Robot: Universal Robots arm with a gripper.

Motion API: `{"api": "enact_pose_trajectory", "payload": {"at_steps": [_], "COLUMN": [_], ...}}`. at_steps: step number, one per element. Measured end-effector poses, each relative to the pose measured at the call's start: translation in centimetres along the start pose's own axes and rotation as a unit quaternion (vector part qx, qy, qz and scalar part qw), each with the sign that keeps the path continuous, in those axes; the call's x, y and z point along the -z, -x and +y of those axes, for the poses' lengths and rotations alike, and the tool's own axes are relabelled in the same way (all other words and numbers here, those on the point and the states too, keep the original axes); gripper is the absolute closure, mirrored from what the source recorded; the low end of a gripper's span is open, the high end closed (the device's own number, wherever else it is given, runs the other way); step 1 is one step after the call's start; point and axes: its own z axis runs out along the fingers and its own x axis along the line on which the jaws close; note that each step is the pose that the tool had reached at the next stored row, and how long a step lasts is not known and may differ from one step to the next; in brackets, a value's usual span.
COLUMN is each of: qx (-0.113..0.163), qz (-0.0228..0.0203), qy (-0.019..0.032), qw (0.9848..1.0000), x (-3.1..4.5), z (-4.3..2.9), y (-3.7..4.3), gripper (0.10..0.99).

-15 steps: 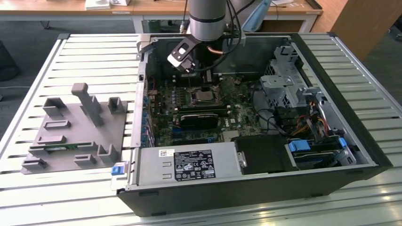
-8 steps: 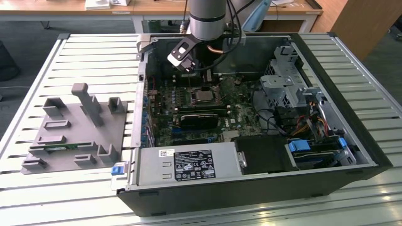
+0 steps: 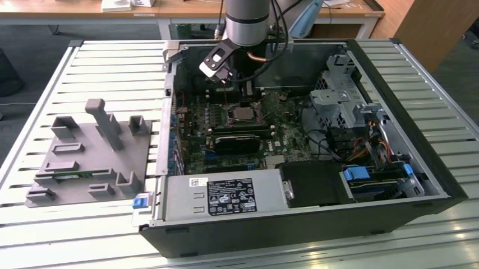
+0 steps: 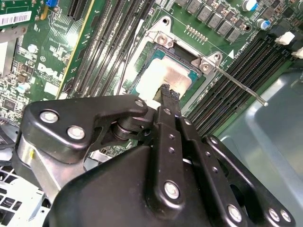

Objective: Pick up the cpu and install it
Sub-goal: 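Close the cpu cover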

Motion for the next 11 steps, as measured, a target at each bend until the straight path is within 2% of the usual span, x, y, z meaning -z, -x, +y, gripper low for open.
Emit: {"api": "enact_pose_trajectory", "payload": {"at_steps": [11], "qx": [0.000], "qz": [0.0001], "qy": [0.0000], "qw": [1.0000], "x": [0.37], "z": [0.02], "y": [0.00], "gripper": [0.980]}}
